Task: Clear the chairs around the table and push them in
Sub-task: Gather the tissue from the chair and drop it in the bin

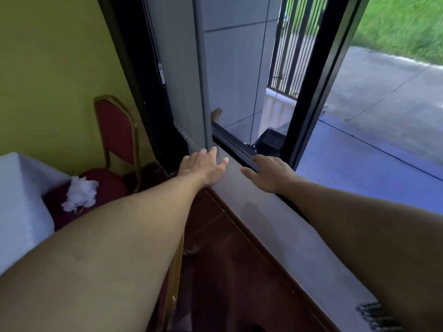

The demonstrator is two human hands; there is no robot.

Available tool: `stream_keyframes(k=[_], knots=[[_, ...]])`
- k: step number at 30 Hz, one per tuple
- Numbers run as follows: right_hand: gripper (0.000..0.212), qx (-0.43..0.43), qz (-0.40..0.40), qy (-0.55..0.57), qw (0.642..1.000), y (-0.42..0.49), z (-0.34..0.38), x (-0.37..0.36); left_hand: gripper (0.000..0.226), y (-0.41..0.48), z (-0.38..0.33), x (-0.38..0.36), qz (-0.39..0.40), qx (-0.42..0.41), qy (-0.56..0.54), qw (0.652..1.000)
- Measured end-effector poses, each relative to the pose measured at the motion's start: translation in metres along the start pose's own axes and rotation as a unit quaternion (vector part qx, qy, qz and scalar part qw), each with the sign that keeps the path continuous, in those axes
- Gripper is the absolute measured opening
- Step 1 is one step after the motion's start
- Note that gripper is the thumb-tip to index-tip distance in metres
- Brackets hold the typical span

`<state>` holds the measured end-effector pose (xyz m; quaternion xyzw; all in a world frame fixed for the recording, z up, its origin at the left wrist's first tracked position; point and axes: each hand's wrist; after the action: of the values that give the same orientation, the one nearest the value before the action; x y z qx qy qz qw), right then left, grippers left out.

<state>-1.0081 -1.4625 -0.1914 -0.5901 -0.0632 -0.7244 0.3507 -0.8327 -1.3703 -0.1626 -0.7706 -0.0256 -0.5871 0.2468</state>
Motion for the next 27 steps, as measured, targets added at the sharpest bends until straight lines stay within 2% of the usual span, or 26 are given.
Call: stream_keyframes(k=[5,13,18,22,27], knots=[[0.078,0.056,0.021,-0.025,0.998,0.052,-0.005,0.016,0.067,0.025,0.003,-0.002,0.009,0.063,-0.029,0.998],[0.076,0.132,0.06,-0.039,0.989,0.125,0.025,0.032,0.067,0.065,0.039,0.004,0.01,0.135,-0.049,0.99],[0.074,0.156,0.076,-0.048,0.984,0.175,0.06,0.047,0.067,0.101,0.066,0.026,0.001,0.167,-0.062,0.984],[0.064,0.171,0.082,-0.047,0.981,0.215,0.089,0.063,0.067,0.131,0.095,0.046,-0.001,0.181,-0.066,0.981],[0.073,0.18,0.083,-0.044,0.979,0.264,0.125,0.075,0.068,0.163,0.137,0.074,-0.015,0.197,-0.069,0.978]])
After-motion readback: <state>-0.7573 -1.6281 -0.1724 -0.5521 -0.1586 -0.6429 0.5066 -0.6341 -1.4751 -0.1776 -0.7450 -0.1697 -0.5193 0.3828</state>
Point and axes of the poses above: each hand's wrist, its own y-axis towards the middle knuckle, its own x-axis out of the back of the hand, z = x × y, and after that the axes turned 13 degrees about z, right-handed
